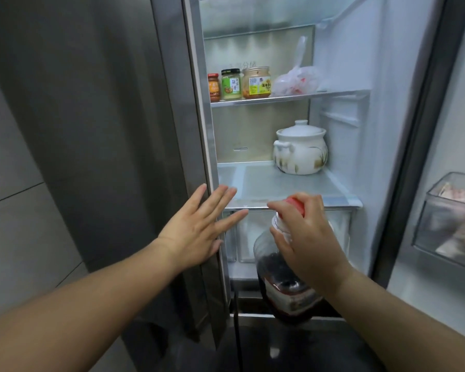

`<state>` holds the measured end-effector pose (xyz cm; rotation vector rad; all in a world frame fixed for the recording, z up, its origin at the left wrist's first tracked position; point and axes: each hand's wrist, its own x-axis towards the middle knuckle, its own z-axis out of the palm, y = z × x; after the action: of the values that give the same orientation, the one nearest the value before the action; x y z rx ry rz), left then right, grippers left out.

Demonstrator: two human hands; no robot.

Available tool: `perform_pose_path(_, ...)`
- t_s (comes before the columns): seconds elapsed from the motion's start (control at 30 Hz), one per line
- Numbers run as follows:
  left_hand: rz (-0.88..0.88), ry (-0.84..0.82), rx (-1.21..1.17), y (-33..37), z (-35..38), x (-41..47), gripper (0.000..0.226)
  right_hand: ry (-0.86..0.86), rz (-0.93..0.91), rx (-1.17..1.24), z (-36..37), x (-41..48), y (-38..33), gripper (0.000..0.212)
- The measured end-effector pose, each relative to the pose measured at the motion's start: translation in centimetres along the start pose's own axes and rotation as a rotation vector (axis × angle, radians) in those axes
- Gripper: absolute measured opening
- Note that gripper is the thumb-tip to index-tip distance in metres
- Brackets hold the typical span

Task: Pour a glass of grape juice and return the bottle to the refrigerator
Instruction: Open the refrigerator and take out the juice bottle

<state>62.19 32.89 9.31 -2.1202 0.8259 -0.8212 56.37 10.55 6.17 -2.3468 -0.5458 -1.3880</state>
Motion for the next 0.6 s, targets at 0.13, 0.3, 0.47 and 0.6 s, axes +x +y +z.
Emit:
perform_pose_path(0.13, 0.006, 0.004, -0.034, 0.1, 0.6, 1.5, 0.077, -0.036, 0.045, -0.007, 0.2, 0.1, 0.6, 0.051)
perform_pose_path(0.3, 0.023, -0.006, -0.018, 0.4, 2.0, 3.8, 0.081, -0.042, 0.068, -0.036, 0.5, 0.1, 1.1, 0.050)
perform_pose_path(0.47, 0.036, -0.031, -0.019, 0.1, 3.4, 6.3, 0.081, -0.043, 0.094, -0.054, 0.5, -0.4, 1.4, 0.050)
perform_pose_path(0.6, 0.017, -0.036, -0.037, 0.1, 4.4, 7.5, 0.083, -0.033, 0.135, -0.071, 0.4, -0.8, 2.0, 0.055)
